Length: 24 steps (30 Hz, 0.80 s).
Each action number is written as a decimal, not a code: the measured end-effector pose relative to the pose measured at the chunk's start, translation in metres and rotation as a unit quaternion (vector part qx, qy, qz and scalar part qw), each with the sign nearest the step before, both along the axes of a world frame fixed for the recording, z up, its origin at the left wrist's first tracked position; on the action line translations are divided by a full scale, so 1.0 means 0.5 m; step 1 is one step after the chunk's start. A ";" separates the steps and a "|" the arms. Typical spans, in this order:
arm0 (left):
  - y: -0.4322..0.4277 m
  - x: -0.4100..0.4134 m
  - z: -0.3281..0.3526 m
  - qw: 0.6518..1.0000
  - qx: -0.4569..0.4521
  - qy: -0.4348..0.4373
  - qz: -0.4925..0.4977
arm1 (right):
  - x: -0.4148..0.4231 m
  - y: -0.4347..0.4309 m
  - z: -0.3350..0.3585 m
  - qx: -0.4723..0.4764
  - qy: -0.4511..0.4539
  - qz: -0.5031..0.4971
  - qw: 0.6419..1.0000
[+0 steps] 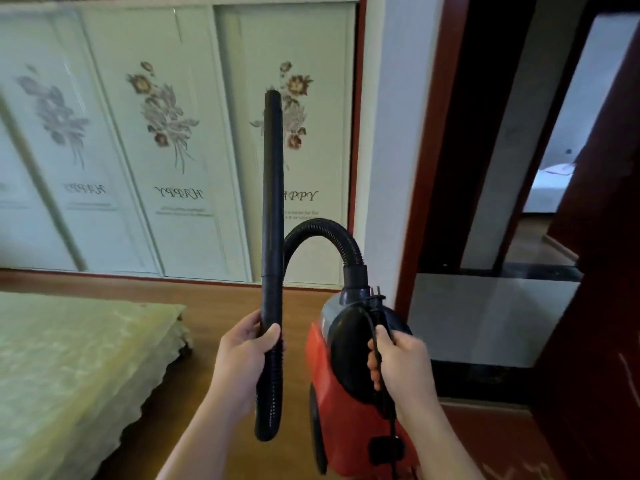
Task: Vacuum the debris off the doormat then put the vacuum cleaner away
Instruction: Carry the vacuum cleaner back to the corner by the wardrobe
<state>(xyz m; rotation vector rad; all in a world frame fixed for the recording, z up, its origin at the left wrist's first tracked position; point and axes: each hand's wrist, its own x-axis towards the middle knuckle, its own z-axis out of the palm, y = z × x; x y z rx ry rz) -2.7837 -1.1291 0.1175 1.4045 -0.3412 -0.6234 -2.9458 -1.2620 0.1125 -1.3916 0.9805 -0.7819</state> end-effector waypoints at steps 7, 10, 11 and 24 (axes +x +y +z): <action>0.044 0.160 0.021 0.999 -0.005 -0.035 0.025 | 0.166 0.036 0.040 -0.004 -0.005 0.035 0.999; 0.065 0.236 0.017 0.999 -0.013 -0.037 0.015 | 0.245 0.055 0.041 -0.010 -0.006 0.032 0.999; 0.072 0.263 0.015 0.999 -0.011 -0.038 0.012 | 0.272 0.060 0.040 -0.011 -0.005 0.028 1.000; 0.129 0.624 -0.011 0.999 -0.020 -0.033 -0.001 | 0.636 0.114 0.028 -0.026 -0.007 -0.008 1.000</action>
